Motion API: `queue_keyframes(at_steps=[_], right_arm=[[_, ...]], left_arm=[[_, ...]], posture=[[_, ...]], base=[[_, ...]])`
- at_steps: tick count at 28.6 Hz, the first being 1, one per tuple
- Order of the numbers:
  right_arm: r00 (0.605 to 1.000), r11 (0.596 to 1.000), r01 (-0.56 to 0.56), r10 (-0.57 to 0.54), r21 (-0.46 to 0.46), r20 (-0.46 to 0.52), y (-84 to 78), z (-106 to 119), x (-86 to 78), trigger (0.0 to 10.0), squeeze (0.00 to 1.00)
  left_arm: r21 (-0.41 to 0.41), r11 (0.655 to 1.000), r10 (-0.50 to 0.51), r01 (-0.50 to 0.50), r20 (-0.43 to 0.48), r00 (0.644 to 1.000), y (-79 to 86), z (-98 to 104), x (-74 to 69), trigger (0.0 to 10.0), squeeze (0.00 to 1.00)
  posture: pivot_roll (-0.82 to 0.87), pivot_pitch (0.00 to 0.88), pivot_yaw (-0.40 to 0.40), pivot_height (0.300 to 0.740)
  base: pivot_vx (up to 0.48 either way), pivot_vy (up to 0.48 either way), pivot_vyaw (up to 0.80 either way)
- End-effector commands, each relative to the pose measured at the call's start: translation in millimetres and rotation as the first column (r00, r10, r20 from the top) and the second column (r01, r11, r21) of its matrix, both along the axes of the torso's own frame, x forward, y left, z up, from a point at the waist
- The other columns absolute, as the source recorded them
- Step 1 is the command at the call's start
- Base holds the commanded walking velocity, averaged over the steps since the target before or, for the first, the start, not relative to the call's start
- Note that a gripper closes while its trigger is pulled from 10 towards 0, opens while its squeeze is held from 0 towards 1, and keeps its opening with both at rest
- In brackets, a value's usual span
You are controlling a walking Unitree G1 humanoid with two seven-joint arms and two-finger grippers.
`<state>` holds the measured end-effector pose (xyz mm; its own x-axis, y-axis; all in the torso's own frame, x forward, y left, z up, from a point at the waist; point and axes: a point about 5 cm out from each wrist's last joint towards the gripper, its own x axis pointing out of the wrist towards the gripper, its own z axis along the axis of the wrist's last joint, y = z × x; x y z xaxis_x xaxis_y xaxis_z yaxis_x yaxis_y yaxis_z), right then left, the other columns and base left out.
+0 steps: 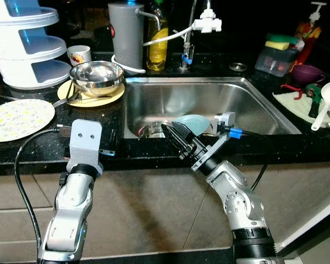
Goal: Kitchen organization
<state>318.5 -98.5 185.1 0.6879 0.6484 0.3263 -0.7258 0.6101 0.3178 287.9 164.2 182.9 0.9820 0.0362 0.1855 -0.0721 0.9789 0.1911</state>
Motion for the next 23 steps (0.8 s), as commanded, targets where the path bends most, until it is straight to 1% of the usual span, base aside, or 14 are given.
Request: queue_keyframes(at_steps=[1,3,4,7,9,13,15,18,23], right_arm=[[1.0,1.0,-0.015,0.015,-0.002,0.003,-0.1,0,-3.2,10.0,0.0],[1.0,1.0,-0.017,0.017,-0.008,0.002,0.1,-1,-3.6,10.0,0.0],[1.0,0.999,-0.02,0.02,-0.033,-0.001,0.4,-4,-5.1,10.0,0.0],[1.0,0.998,-0.023,0.023,-0.061,-0.006,0.2,-8,-6.9,10.0,0.0],[1.0,0.996,-0.017,0.015,-0.085,-0.022,-3.2,-13,-8.0,10.0,0.0],[1.0,0.995,-0.011,0.008,-0.104,-0.026,-5.9,-16,-8.3,10.0,0.0],[1.0,0.993,-0.011,0.008,-0.12,-0.025,-9.3,-19,-9.7,10.0,0.0],[1.0,0.986,-0.012,0.009,-0.167,-0.02,-12.1,-23,-12.3,10.0,0.0],[1.0,0.983,-0.014,0.008,-0.185,-0.03,-13.0,-27,-13.4,10.0,0.0]], left_arm=[[0.011,1.0,-0.002,0.003,-0.043,0.999,-0.7,-9,-0.2,10.0,0.0],[0.013,1.0,-0.003,0.004,-0.045,0.999,-0.7,-10,-0.3,10.0,0.0],[0.015,1.0,-0.004,0.005,-0.051,0.999,-0.5,-12,-1.1,10.0,0.0],[0.016,1.0,-0.005,0.006,-0.062,0.998,-0.3,-16,-2.0,10.0,0.0],[0.011,1.0,-0.007,0.008,-0.073,0.997,-1.6,-19,-2.3,10.0,0.0],[0.009,1.0,-0.011,0.011,-0.079,0.997,-2.9,-21,-2.4,10.0,0.0],[0.011,1.0,-0.024,0.025,-0.085,0.996,-4.7,-24,-3.3,10.0,0.0],[0.014,0.999,-0.038,0.04,-0.102,0.994,-5.4,-29,-4.9,10.0,0.0],[0.031,0.999,-0.032,0.036,-0.105,0.994,-3.4,-31,-5.6,10.0,0.0]], posture=[[0.07,0.0,-0.038,0.74],[0.07,0.0,-0.039,0.74],[0.07,0.0,-0.039,0.74],[0.07,0.0,-0.04,0.74],[0.07,0.0,-0.04,0.74],[0.07,0.0,-0.039,0.74],[0.07,0.0,-0.039,0.74],[0.06,0.0,-0.038,0.74],[0.06,0.0,-0.041,0.74]], base=[[-0.322,0.0,0.0],[-0.322,0.0,0.0],[-0.322,0.0,0.0],[-0.325,0.0,0.0],[-0.326,0.0,0.0],[-0.324,0.0,0.0],[0.0,0.0,0.0],[0.0,0.0,0.8],[0.0,0.0,0.79]])
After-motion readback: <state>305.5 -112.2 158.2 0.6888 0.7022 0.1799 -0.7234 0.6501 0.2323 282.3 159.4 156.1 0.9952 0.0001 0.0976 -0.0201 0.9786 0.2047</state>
